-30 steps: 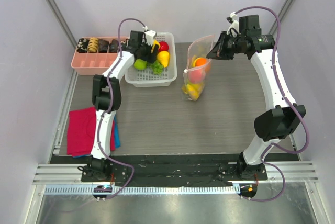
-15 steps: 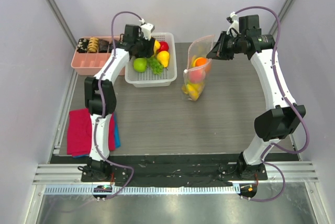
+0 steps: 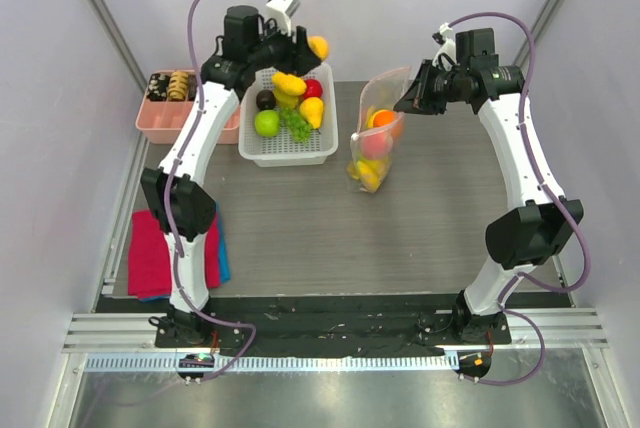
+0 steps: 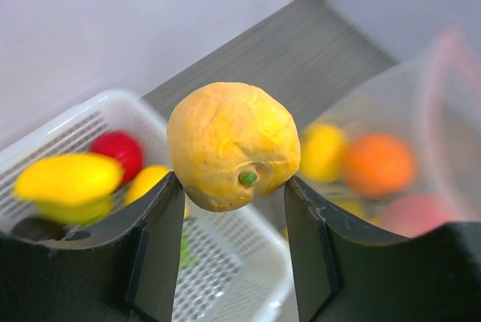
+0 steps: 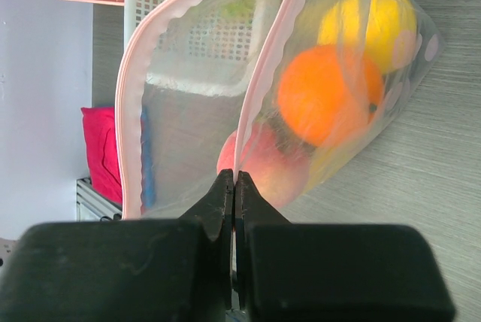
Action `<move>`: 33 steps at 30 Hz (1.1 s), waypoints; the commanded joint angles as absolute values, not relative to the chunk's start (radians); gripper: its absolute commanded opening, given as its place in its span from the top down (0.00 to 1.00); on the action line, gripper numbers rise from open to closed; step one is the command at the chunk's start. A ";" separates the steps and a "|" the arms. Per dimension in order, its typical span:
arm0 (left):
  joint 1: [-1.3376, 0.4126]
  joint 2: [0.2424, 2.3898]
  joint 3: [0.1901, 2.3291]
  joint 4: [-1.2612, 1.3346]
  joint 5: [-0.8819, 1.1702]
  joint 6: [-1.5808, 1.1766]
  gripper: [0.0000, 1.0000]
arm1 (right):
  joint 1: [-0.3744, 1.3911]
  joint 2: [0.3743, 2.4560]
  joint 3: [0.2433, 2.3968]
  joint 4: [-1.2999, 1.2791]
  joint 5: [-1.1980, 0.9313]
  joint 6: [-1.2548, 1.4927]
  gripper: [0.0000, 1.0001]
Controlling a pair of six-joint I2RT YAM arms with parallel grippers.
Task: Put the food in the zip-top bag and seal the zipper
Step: Pick up the fake fruit from the bin, then place the fake fruit in the zipper food storage bag.
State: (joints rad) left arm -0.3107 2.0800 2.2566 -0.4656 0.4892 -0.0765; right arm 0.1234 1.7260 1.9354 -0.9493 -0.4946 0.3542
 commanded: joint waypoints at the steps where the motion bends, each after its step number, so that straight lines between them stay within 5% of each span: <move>1: -0.417 1.977 2.335 -0.449 0.612 -0.178 0.77 | 0.138 1.739 1.980 -0.905 -0.509 0.368 0.99; 13: -0.580 1.971 2.260 -0.455 0.649 -0.245 0.77 | 0.147 1.729 1.988 -0.900 -0.514 0.377 0.99; 26: -0.617 2.066 2.301 -0.551 0.542 -0.175 0.61 | 0.147 1.690 1.942 -0.891 -0.518 0.382 0.99; 29: -0.618 2.069 2.309 -0.572 0.506 -0.158 0.43 | 0.147 1.680 1.924 -0.891 -0.517 0.382 0.99; 32: -0.618 2.046 2.310 -0.583 0.508 -0.143 0.03 | 0.149 1.667 1.904 -0.891 -0.517 0.383 0.99; 33: -0.618 2.037 2.306 -0.581 0.514 -0.135 0.00 | 0.149 1.664 1.898 -0.893 -0.517 0.382 0.99</move>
State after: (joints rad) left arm -0.6144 2.0792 2.2642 -0.5720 0.5228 -0.1703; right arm 0.1425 1.7336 1.9167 -0.9310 -0.5003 0.3737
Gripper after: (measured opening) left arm 0.909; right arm 0.023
